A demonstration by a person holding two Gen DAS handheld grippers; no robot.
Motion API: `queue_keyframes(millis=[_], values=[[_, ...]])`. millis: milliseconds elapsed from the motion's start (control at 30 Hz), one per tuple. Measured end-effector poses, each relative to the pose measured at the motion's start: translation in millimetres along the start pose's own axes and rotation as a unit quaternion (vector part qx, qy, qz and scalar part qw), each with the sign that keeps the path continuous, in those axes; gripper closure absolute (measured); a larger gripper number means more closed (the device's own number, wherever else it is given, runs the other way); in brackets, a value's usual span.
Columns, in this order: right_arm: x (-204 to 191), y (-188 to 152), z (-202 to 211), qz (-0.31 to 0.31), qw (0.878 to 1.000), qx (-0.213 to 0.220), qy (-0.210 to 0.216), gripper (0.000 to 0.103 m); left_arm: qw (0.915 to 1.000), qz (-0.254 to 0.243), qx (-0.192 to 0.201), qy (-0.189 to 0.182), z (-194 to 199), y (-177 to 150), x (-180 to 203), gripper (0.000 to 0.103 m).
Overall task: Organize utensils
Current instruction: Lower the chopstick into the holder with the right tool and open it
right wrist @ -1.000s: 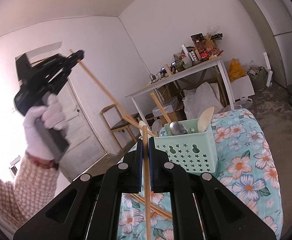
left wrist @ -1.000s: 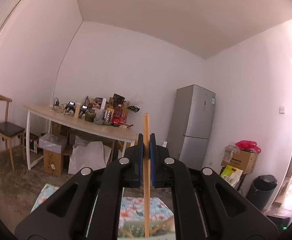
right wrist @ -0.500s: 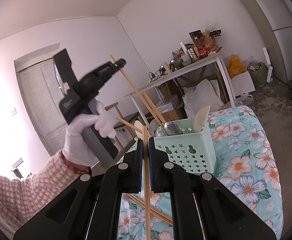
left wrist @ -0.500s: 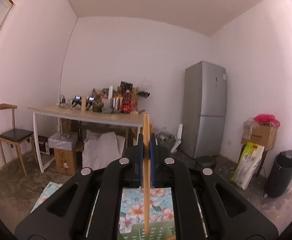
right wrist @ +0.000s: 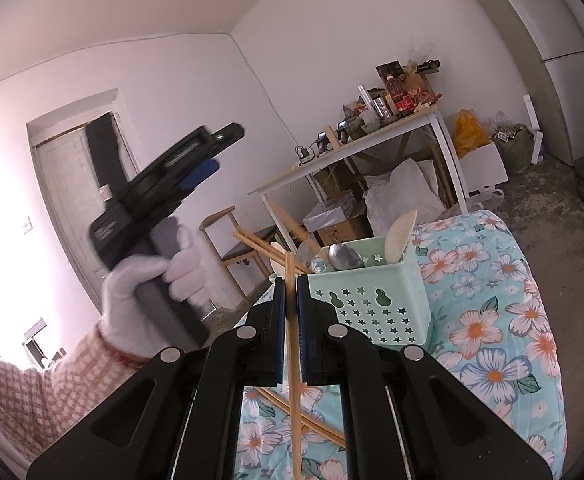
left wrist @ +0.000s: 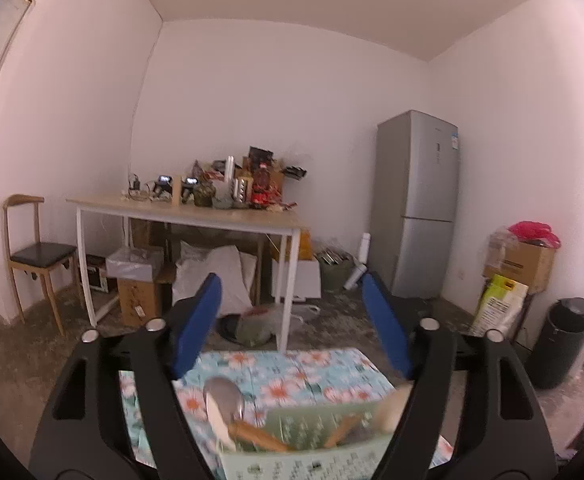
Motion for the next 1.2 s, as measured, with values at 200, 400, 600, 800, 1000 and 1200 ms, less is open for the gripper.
queue_keyframes(millis=[200,400,600,800,1000,1200], values=[[-5.6,1.5,4.8,0.001,1.000,0.006,0.001,0.097,0.9994,-0.007,-0.034,0.003,46.2,-23.1,-12.4,0.018],[-17.9,7.4,5.3,0.010,1.000,0.012,0.009,0.097,0.9950,-0.008,-0.088,0.046,73.8,-68.5,-39.6,0.014],[-33.6,24.7,5.1,0.036,0.999,0.021,0.009,0.097,0.9811,0.020,-0.167,0.097,82.4,-122.2,-71.1,0.014],[-50.5,72.1,4.5,0.078,0.996,0.052,0.003,0.097,0.9633,0.033,-0.223,0.145,85.5,-155.4,-103.3,0.013],[-74.8,141.0,-4.5,0.128,0.985,0.113,-0.008,0.097,0.9459,0.068,-0.264,0.177,86.6,-176.6,-133.6,0.013],[-86.2,189.5,-30.1,0.145,0.978,0.146,-0.014,0.097,0.9348,0.090,-0.285,0.191,87.2,-188.9,-149.7,0.013]])
Point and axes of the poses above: each gripper's, at about its wrist camera, not at the fingertips, and z roughly against the way its jaws point, x to its right, y to its top, the point moved 7 cm from there along -z, roughly the way its jaws point, and after that the axes turned 1 degree about z, right-handed, at the moved point
